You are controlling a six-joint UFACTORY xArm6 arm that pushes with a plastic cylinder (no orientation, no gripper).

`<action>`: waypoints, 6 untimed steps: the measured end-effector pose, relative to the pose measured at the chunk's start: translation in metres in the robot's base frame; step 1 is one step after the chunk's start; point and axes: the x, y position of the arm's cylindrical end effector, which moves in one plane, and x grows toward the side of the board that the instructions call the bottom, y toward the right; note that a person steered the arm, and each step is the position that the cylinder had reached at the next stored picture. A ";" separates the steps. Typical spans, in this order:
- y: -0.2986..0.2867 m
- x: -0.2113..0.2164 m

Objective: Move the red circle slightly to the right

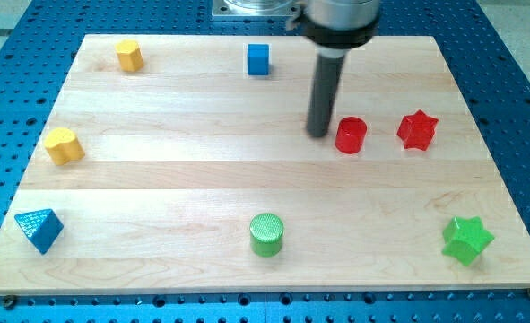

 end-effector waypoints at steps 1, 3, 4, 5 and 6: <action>0.022 0.036; 0.034 0.017; 0.057 0.017; 0.042 0.053; 0.037 0.150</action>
